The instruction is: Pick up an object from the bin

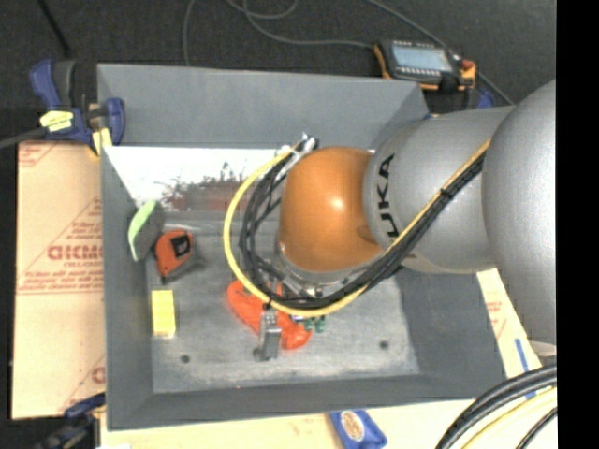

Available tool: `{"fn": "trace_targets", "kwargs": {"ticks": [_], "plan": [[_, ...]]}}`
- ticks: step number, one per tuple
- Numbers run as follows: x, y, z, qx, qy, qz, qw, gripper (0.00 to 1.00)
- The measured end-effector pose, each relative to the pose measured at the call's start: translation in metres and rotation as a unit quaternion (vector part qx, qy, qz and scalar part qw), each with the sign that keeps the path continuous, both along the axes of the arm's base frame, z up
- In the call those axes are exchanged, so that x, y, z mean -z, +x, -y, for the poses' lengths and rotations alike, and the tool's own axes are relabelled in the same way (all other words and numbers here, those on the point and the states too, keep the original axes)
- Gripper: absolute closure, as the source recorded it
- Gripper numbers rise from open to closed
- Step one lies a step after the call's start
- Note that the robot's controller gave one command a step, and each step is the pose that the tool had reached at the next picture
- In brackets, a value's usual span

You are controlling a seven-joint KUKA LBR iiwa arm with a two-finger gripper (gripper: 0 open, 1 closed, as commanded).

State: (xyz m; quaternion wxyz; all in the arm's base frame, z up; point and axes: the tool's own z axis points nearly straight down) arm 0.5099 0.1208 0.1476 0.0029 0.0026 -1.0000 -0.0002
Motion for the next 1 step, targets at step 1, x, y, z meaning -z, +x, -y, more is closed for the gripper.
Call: {"fn": "trace_targets", "kwargs": {"ticks": [1], "plan": [[-0.0045,0.0015,0.0005,0.002,0.001,0.0036,1.0,0.0]]}}
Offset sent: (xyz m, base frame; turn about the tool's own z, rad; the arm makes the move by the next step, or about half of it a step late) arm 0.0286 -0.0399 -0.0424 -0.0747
